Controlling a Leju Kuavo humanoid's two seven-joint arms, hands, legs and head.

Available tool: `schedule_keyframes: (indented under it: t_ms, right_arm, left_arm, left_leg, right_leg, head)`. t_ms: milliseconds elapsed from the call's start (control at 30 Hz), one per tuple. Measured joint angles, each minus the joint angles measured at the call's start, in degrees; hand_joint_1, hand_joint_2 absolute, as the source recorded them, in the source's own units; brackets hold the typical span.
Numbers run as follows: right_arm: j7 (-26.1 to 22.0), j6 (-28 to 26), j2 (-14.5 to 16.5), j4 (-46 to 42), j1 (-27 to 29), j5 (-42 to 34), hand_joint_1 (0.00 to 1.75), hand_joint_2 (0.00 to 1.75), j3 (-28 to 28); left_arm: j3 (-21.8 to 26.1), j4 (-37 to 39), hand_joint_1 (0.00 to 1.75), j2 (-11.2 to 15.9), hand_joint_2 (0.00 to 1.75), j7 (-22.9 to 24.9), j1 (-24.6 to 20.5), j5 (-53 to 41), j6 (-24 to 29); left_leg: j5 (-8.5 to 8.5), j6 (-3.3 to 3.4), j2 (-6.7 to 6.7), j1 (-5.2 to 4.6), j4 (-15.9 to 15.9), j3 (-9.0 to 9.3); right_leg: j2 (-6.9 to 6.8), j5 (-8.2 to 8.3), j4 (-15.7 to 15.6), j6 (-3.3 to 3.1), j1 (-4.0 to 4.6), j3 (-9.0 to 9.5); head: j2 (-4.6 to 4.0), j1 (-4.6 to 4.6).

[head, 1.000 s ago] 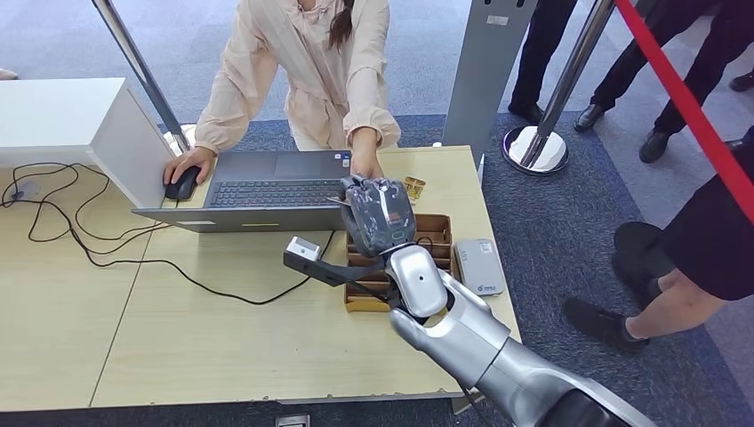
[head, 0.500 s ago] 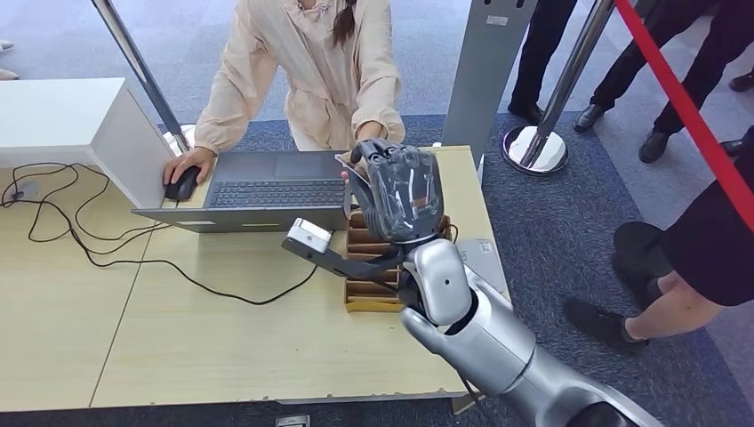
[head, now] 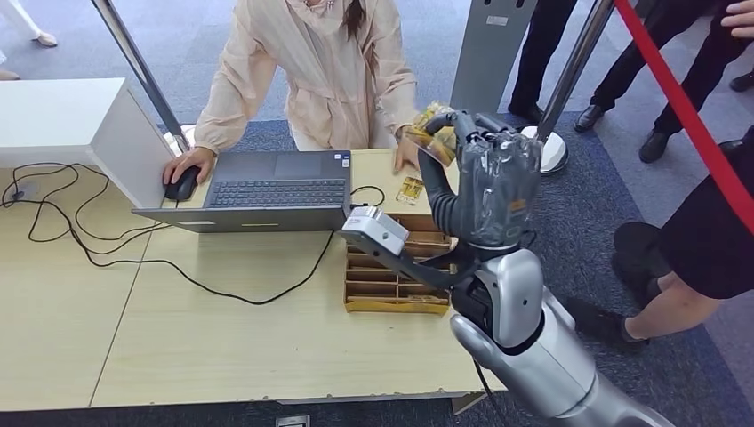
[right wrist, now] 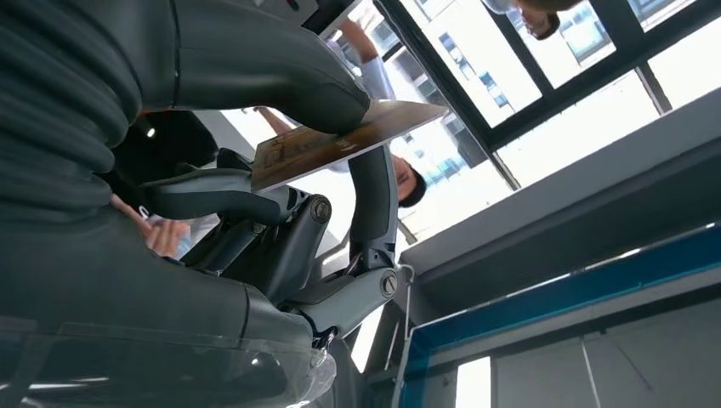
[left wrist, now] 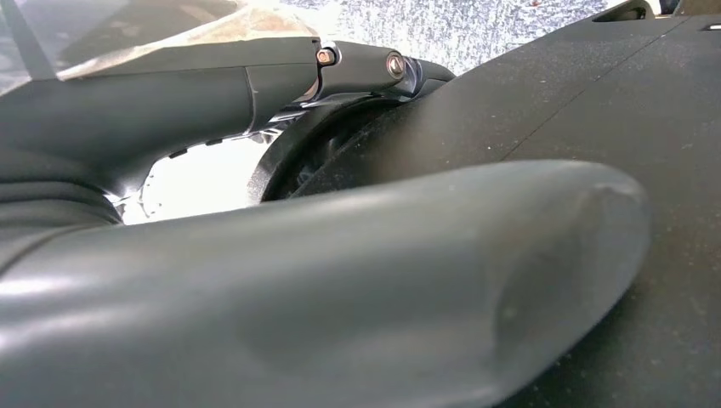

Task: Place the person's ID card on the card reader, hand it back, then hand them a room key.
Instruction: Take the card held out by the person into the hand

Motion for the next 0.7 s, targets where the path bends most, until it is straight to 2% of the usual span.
schedule_keyframes:
  t_ms: [300, 700]
  right_arm:
    - [0.6, -0.2, -2.0, -4.4, 1.8, 0.0, 1.66, 1.75, -2.6]
    - [1.9, -0.3, -3.7, -4.9, 3.7, -2.3, 1.7, 1.75, -5.1]
  left_arm:
    - [0.2, 0.0, 0.0, 0.0, 0.0, 0.2, 0.0, 0.0, 0.1]
    - [0.5, 0.0, 0.0, 0.0, 0.0, 0.2, 0.1, 0.0, 0.1]
  left_leg:
    - [0.0, 0.0, 0.01, 0.0, 0.0, -0.01]
    - [0.0, 0.0, 0.0, 0.0, 0.0, -0.01]
  right_leg:
    - [0.0, 0.0, 0.0, 0.0, 0.0, 0.0]
    - [0.0, 0.0, 0.0, 0.0, 0.0, 0.0]
  head:
    - [0.0, 0.01]
    - [0.01, 0.01]
